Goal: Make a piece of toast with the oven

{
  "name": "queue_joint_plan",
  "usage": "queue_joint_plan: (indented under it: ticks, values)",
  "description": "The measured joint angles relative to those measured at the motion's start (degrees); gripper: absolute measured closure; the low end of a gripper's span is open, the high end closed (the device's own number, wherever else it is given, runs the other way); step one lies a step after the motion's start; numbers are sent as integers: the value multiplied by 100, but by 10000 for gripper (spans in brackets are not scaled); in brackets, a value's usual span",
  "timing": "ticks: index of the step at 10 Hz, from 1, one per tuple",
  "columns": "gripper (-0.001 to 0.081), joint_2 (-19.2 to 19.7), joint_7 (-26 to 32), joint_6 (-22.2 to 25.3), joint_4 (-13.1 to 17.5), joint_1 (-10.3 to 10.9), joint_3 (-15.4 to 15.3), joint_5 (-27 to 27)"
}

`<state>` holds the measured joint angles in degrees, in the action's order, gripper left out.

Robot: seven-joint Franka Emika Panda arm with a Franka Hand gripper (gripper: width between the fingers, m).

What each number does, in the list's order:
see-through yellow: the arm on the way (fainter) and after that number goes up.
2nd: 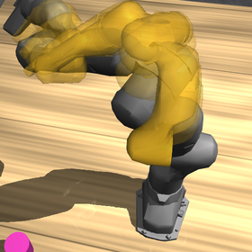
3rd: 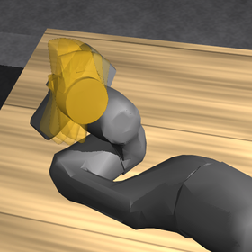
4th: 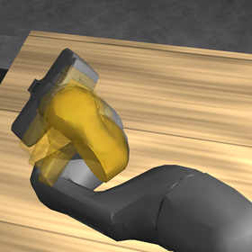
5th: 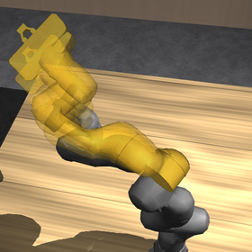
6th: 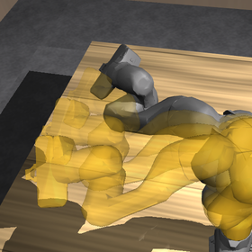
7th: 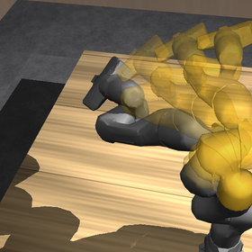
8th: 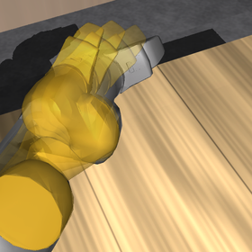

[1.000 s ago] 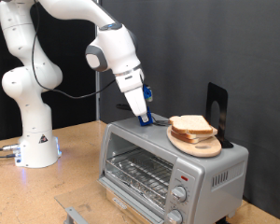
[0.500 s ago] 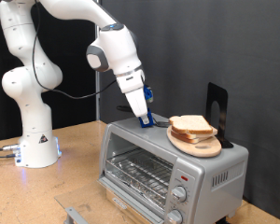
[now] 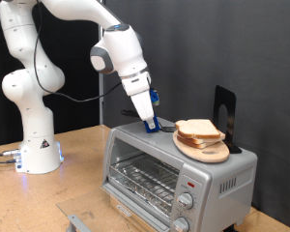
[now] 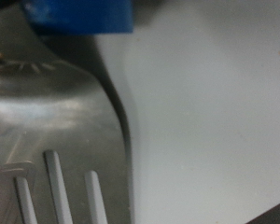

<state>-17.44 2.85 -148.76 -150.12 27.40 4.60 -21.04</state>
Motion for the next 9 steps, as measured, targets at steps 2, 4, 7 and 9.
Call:
queue_joint_plan:
  ticks: [2,4,7,9]
  values:
    - [5,58,-114,28,32,-18,-9,181]
    - [5,113,-192,29,54,-25,-13,272]
    - [5,115,-190,20,90,-22,-12,253]
    - [5,109,-187,19,111,-21,-13,232]
